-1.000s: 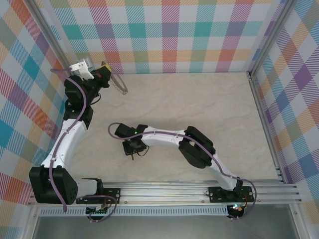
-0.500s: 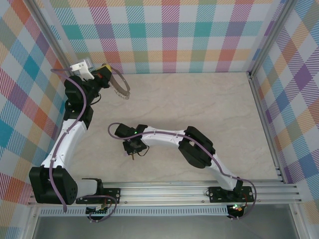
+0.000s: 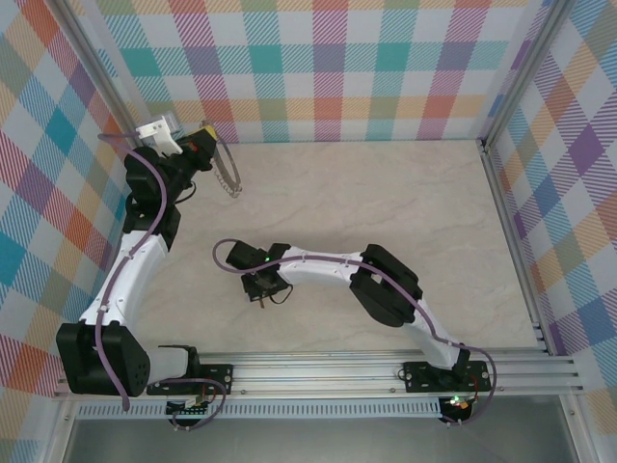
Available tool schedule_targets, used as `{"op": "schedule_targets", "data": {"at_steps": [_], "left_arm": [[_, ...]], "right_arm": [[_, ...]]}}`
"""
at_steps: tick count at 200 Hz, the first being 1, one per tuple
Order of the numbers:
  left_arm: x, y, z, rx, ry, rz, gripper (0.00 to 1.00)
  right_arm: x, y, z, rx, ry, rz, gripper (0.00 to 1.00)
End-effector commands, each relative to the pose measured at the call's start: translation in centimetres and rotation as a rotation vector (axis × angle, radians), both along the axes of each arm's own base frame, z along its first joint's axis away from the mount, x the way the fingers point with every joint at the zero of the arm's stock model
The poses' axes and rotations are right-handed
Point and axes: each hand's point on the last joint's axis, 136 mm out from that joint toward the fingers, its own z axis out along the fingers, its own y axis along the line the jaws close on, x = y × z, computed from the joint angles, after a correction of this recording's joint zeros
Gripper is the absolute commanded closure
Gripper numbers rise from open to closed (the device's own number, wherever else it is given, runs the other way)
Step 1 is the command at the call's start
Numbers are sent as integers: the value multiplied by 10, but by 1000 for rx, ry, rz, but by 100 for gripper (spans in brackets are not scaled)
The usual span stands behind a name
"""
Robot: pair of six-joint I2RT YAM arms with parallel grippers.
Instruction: Put the keys on the keyring
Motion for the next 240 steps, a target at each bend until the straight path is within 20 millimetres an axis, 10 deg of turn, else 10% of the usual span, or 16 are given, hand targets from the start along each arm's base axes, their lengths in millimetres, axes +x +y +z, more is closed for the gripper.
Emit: {"op": "schedule_targets", "data": {"at_steps": [1,105,141,240], "left_arm": [[-15,2,30,-8,-109,-12,100],[-26,-8,39,-36,-117,-86,100],[-29,-13,39,-51,-113,-110,100],[-38,-28,40,-33,-103,-174,100]], "right_arm": [[7,-19,8,-23,-31,-12,86],[33,-128,8,-65,-65,-167,91],[40,-162,13,-35,-65,-247,67],[21,-83,44,340,-42,192,58]]}}
